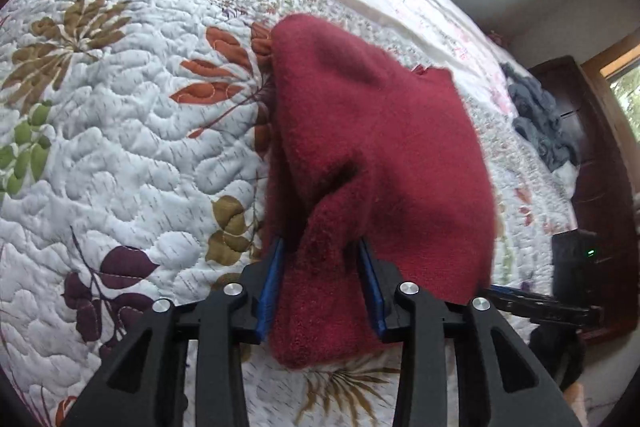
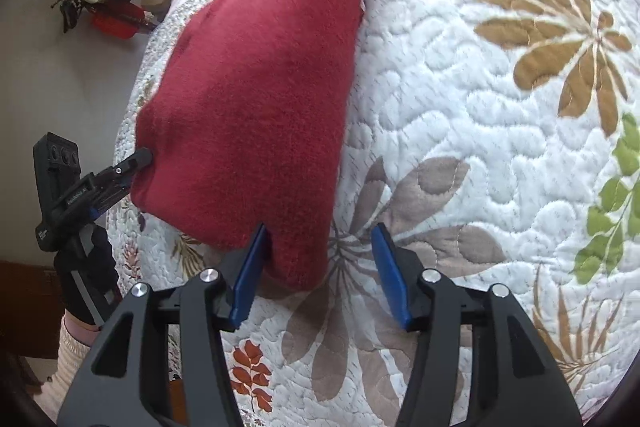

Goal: Fold small clothes

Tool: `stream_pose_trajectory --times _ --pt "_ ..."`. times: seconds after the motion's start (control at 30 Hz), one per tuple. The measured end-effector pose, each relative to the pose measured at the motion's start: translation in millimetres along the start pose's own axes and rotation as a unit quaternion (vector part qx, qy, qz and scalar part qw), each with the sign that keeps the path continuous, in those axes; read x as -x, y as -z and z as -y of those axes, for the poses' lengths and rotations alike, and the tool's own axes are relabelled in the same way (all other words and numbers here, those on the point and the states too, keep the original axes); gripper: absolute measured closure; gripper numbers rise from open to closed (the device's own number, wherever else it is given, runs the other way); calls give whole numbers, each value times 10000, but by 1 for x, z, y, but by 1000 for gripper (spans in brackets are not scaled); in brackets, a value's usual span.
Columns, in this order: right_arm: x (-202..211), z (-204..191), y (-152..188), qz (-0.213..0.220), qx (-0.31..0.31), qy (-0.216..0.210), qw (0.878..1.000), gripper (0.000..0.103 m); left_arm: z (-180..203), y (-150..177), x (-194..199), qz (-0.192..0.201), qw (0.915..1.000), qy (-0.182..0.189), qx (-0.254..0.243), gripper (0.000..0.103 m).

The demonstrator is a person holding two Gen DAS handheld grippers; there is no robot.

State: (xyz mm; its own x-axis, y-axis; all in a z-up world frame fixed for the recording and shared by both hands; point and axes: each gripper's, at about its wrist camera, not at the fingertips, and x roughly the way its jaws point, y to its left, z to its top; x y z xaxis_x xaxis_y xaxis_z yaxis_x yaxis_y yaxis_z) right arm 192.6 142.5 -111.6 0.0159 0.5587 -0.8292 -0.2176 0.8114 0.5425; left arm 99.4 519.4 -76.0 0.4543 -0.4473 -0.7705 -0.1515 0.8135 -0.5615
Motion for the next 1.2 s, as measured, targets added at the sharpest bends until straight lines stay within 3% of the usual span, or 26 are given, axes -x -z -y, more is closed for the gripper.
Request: stream_pose_trajectory --times 0.1,0.37,0.6,0.7,0.93,1.0,1.07,1.2 --pt "13 -1 -12 188 8 -197 9996 49 -7 -19 16 269 9981 403 379 45" --pt "16 5 -49 299 -104 -465 9984 48 -40 -69 -34 -79 9935 760 842 41" --pt "-1 14 -74 232 -231 -738 9967 39 -30 -80 -82 -582 9900 1223 397 40" --pt "-12 14 -84 220 -287 -901 9953 35 -16 -82 -100 -785 9863 1446 106 32" --pt "-52 13 -105 83 -544 -1350 9893 26 3 -85 -116 -1037 9799 1686 -237 32" --pt "-51 7 -102 162 -551 -1281 9901 32 10 -81 -119 -1066 9824 1506 -278 44" --pt "-46 3 -99 236 -488 -1170 9917 49 15 -78 -118 -1007 9828 1529 -227 51" --pt "-22 1 -91 328 -396 -1250 9908 58 30 -68 -107 -797 9815 1733 -143 57"
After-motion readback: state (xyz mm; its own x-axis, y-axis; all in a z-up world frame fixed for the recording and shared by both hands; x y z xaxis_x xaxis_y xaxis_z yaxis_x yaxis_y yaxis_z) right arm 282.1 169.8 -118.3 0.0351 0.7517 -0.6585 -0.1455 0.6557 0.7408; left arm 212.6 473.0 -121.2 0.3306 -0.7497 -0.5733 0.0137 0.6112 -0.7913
